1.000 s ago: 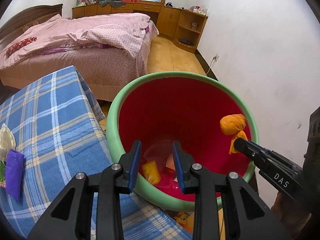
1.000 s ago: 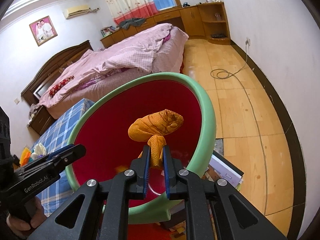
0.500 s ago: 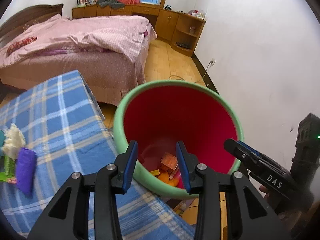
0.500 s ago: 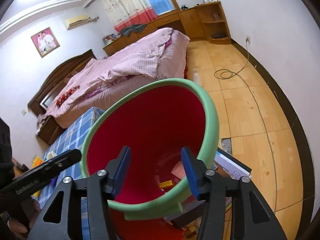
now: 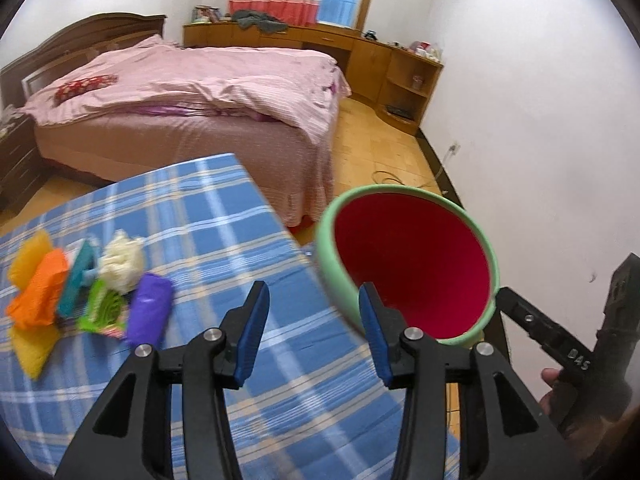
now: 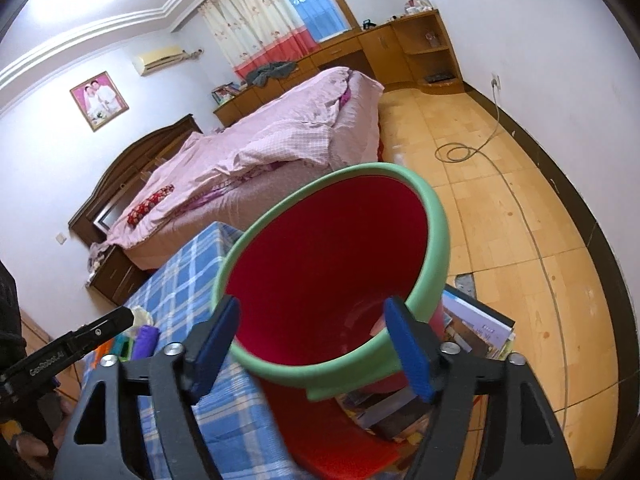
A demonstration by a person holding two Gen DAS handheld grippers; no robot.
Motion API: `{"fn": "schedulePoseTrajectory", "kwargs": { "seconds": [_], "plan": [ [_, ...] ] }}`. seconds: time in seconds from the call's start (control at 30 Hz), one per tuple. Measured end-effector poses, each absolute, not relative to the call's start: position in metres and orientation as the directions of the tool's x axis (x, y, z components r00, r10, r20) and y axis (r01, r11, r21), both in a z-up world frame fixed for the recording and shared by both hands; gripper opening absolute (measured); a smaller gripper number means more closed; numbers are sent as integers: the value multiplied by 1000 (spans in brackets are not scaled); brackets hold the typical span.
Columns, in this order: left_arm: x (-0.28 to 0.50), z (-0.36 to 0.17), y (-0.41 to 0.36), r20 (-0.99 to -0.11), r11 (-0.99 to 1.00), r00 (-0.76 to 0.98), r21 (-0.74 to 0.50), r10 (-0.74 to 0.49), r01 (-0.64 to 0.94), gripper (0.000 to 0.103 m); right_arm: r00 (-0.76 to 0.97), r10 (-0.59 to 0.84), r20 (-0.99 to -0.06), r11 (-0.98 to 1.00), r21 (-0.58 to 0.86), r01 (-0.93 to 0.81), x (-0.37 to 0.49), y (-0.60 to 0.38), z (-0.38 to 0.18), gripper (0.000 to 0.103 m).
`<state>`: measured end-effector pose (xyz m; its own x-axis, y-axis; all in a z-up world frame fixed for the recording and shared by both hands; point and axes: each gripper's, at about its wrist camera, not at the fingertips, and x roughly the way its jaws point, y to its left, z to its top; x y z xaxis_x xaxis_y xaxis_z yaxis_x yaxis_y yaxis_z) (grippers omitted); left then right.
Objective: Collect trash
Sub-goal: 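Move both open grippers back toward the bedspread items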
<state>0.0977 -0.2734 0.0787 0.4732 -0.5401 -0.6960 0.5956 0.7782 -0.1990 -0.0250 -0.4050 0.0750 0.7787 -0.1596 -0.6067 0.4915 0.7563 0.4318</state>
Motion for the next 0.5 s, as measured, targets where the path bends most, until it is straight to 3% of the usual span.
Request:
{"fn": "schedulePoseTrajectory", "kwargs": {
  "seconds": [0.13, 0.5],
  "plan": [
    [100, 82, -246, -693, 805, 502, -194, -517, 561, 53, 788, -143, -599, 769, 434, 470, -24, -387, 81, 77],
    [118, 77, -162, -712, 887, 572, -159, -407, 434, 54, 795, -99, -598, 820, 403, 405, -7, -339, 91, 77]
  ]
}}
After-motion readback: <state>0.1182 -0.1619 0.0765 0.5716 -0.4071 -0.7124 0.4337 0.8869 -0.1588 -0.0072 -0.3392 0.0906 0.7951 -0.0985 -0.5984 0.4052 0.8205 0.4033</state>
